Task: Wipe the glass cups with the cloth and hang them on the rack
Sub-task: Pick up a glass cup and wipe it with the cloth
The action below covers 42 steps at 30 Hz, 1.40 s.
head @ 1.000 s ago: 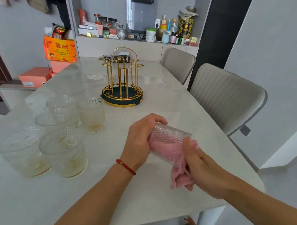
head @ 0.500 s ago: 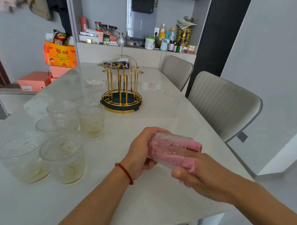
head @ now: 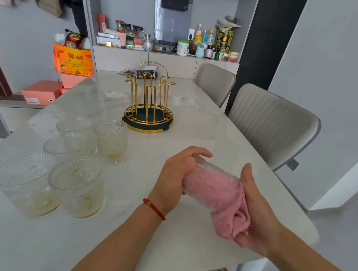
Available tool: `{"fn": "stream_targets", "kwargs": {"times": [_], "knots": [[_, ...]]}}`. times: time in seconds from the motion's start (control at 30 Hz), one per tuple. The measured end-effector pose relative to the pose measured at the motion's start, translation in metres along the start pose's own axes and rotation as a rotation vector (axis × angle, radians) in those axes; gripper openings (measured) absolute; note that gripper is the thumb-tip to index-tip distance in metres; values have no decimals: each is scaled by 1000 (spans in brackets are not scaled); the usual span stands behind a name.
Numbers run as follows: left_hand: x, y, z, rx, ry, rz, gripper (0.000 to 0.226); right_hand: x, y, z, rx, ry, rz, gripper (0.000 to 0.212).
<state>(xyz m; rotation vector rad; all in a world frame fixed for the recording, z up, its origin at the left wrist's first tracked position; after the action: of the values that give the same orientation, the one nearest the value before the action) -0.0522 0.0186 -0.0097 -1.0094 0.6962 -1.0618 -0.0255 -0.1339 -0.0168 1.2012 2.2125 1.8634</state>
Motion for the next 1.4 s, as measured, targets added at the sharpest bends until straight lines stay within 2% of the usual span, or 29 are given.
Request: {"fn": "stream_targets", "kwargs": {"times": [0.07, 0.13, 0.17, 0.2, 0.23, 0.27, 0.4, 0.43, 0.53, 0.6, 0.7, 0.73, 0.8, 0.83, 0.9, 0.97, 1.0, 1.07, 1.1, 1.13, 1.17, 1.2, 1.27, 1.33, 1.37, 1.4], "knots": [[0, 7, 2, -221, 37, -90, 50, -6, 11, -1, -95, -58, -509, 109], [1, 10, 2, -378, 29, -169, 50, -2, 25, -4, -366, -53, -1016, 109], [2, 10, 2, -423, -8, -191, 51, 9, 31, -7, -534, -15, -1237, 96], [2, 11, 2, -458, -56, -202, 51, 14, 31, -8, -650, 12, -1391, 74], [2, 12, 1, -482, -94, -202, 49, 14, 28, -6, -646, 35, -1465, 57], [3, 13, 0, -493, -118, -189, 48, 14, 25, -4, -605, 31, -1459, 49], [5, 6, -1, -437, -147, -125, 42, 12, 14, 1, -451, 50, -1155, 48], [3, 5, -1, -407, -173, -109, 41, 12, 13, 1, -413, 31, -1032, 56], [0, 6, -1, -310, -214, -77, 43, 14, 13, -5, -249, -36, -858, 90], [0, 4, -2, -189, -210, -60, 46, 7, 9, -9, -89, -57, -637, 103], [1, -3, -5, 82, -162, 57, 47, 1, -5, -6, 68, 35, 122, 93], [2, -5, -5, 163, -129, 96, 47, -1, -10, -4, 89, 58, 295, 89], [4, -4, -6, 251, -86, 162, 48, -6, -25, 1, 58, 69, 454, 92], [5, -2, -7, 247, -72, 172, 48, -8, -31, 2, 26, 45, 427, 94], [7, 1, -8, 118, -17, 114, 49, -14, -32, 1, -38, -7, 173, 100], [7, 10, -5, -149, 17, 16, 46, -17, -16, -7, -124, -104, -339, 102], [6, 13, -5, -265, 31, -20, 46, -13, -1, -12, -271, -133, -701, 92], [8, 15, -5, -374, 34, -39, 49, 6, 21, -19, -657, -61, -1399, 55], [10, 15, -4, -378, 14, -36, 51, 6, 22, -18, -732, -22, -1636, 42], [11, 14, -3, -372, -26, -31, 51, 5, 23, -15, -744, -19, -1764, 41], [10, 13, -3, -346, -70, -20, 50, 2, 20, -8, -680, -21, -1730, 43], [9, 11, -3, -299, -104, -11, 49, 5, 17, -6, -601, -2, -1598, 46], [7, 8, -2, -189, -135, -6, 49, 8, 2, -5, -457, 64, -1165, 66], [3, 8, -3, -127, -133, -25, 49, 8, -12, -5, -282, -25, -775, 100], [2, 8, -3, -91, -129, -25, 49, 3, -18, -5, -176, -61, -571, 106], [0, 9, -3, -44, -124, -7, 48, -1, -25, -3, -73, -66, -336, 102]]}}
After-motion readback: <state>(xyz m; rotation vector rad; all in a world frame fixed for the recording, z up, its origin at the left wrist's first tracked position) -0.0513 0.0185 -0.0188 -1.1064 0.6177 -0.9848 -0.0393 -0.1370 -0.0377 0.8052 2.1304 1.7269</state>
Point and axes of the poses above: each hand's wrist, its own z-axis towards the middle knuckle, its own x-axis out of the palm, y = z × x, the point moved 5 cm from there along z, towards the middle knuckle, and after that the axes turned 1 degree about -x, right-handed, at the moved point
